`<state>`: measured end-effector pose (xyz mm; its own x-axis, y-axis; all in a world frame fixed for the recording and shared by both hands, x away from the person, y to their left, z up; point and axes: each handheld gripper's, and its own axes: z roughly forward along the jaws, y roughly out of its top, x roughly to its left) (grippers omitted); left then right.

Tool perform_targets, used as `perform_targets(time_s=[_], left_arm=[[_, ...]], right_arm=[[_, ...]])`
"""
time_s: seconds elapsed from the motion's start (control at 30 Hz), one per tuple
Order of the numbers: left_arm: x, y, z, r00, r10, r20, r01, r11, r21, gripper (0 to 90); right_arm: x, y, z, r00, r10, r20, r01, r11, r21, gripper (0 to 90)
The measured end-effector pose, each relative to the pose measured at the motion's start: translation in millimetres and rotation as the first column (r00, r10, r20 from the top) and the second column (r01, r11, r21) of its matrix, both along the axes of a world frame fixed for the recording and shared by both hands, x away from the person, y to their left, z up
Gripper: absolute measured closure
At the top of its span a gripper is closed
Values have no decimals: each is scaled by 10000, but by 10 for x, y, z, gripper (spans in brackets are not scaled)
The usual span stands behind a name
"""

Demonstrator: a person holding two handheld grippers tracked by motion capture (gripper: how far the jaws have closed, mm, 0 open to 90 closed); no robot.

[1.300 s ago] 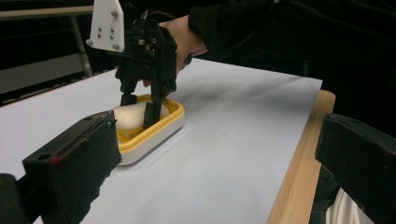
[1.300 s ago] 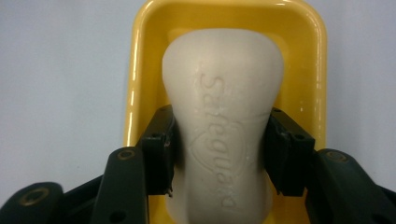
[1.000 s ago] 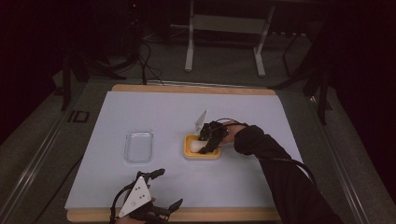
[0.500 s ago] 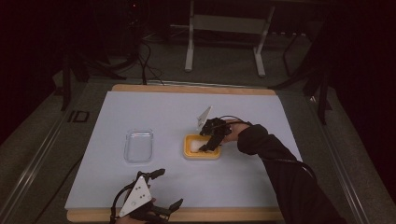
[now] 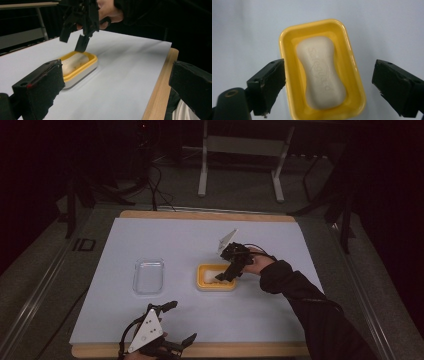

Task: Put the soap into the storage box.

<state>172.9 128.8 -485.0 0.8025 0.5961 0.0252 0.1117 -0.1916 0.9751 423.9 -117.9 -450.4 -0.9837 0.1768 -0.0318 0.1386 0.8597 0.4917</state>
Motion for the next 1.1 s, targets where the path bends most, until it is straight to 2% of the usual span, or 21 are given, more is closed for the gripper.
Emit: perform_targets(time_s=[0.1,0.17,0.27,0.37,0.53,0.57,0.63,0.7,0.77,0.83,0.87,0.93,0.97,1.1], left_arm=[[4,1,0,10000,13,-29,-13,10000,-5,0],[7,1,-1,10000,17,-39,-16,10000,6,0],[7,-1,-1,10000,15,-47,-15,10000,-7,0],[8,-6,-3,10000,14,-65,-14,10000,-11,0],[14,-2,-5,10000,17,-88,-16,10000,6,0],[16,-1,-6,10000,19,-97,-18,10000,19,0],[19,-2,-6,10000,24,-94,-24,10000,23,0],[21,-6,-8,9999,45,-119,-44,10000,37,0],[22,-8,-10,9999,45,-137,-44,10000,47,0],[20,-10,-10,9999,46,-125,-45,10000,40,0],[20,-12,-11,9999,56,-142,-56,10000,51,0],[18,-13,-11,9999,47,-145,-46,10000,57,0],[18,-13,-10,9999,43,-151,-42,10000,63,0],[17,-13,-10,9999,40,-156,-39,10000,61,0]], right_arm=[[-28,-72,52,9985,-526,176,521,9981,325,111],[-42,-124,74,9961,-886,41,883,9950,461,111],[-71,-204,82,9909,-1340,131,1333,9901,433,110],[-105,-289,83,9825,-1855,170,1841,9808,639,110],[-157,-448,94,9634,-2665,276,2622,9590,1077,112],[-168,-475,89,9622,-2718,190,2683,9574,1070,112],[-204,-528,77,9534,-2998,337,2941,9484,1182,126],[-236,-575,62,9474,-3188,275,3137,9423,1170,132],[-285,-622,49,9373,-3438,574,3352,9342,1219,132],[-336,-675,36,9337,-3514,688,3410,9312,1289,126],[-366,-707,32,9285,-3626,803,3491,9259,1444,126],[-416,-777,27,9245,-3750,681,3590,9168,1750,125],[-451,-811,27,9182,-3894,724,3701,9086,1935,125],[-561,-952,14,9024,-4213,909,3918,8898,2340,125]])
